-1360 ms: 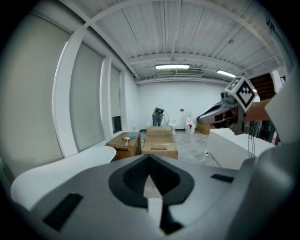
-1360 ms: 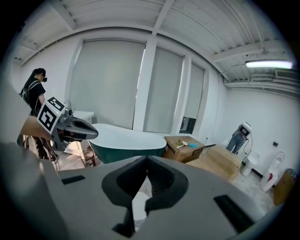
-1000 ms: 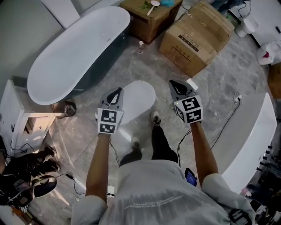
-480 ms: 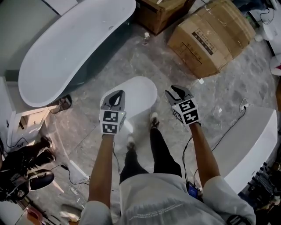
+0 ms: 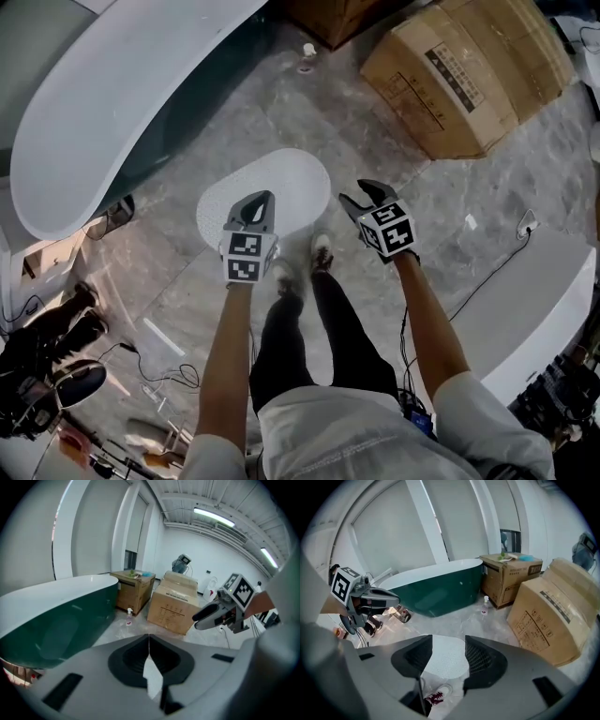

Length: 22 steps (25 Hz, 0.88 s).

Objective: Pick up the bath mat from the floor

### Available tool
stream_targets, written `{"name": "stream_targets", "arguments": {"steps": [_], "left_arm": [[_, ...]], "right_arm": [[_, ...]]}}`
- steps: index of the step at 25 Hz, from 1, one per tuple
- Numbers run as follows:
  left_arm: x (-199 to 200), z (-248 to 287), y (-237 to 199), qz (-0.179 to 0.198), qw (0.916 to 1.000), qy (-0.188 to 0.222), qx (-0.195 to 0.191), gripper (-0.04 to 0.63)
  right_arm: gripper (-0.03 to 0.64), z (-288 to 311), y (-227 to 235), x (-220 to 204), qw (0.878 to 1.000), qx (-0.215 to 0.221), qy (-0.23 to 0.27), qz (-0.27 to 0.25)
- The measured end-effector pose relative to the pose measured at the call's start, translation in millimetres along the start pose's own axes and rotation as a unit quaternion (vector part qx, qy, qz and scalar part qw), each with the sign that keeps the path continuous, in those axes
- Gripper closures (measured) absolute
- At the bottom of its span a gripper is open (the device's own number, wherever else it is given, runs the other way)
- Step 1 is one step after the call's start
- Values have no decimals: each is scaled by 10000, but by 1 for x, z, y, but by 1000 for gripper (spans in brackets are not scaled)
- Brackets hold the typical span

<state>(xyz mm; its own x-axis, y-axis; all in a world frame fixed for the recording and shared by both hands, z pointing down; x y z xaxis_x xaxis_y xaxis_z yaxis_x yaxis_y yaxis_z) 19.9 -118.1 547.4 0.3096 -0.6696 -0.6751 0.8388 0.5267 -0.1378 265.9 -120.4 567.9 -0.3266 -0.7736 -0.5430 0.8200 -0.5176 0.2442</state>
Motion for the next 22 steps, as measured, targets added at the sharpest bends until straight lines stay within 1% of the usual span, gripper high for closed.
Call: {"name": "stream_targets", "arguments": {"steps": [2,3,5,6,10,12,16,18,22], "left_arm": [[-17,23,1,-100,9999,-101,-79,578],[-25,36,-1,-47,9998,-140,-116,578],[-44,60,-5,206,9995,-206,-142,578],[-56,71,-6,253,9993,-242,-151,578],[-105,130,-18,20,9990,-334,-290,578],[-128,158,-26,-50,9988,-375,-325,578],[-170,207,-39,-330,9984,-323,-312,578],[-189,232,-45,-306,9986,-327,-299,578],[-215,270,-52,-84,9994,-230,-235,578]], "right_arm": [[402,25,9,-11,9999,37,-114,25],[396,38,14,-16,9999,37,-151,48],[391,65,22,-28,9998,14,-164,119],[391,78,26,-38,9997,14,-178,175],[373,145,52,-75,9988,-21,-245,418],[370,180,63,-94,9986,-53,-273,448],[364,249,82,-138,9983,-48,-374,454],[362,283,93,-159,9978,-28,-474,465],[357,343,111,-190,9970,82,-610,471]]}}
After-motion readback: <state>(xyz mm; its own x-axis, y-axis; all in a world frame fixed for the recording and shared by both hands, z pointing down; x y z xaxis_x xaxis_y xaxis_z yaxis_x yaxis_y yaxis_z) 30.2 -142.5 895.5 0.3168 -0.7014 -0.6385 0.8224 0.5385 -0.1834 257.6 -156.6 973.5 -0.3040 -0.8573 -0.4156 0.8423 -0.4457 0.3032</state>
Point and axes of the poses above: the fingertips, and each gripper's own axes: z forward along the fingers, y to its right, x out of its top, the point moved 8 cm from there along -z, backward along the fingers, and after that the axes turned 2 degrees about -y, right-handed, at the moved point
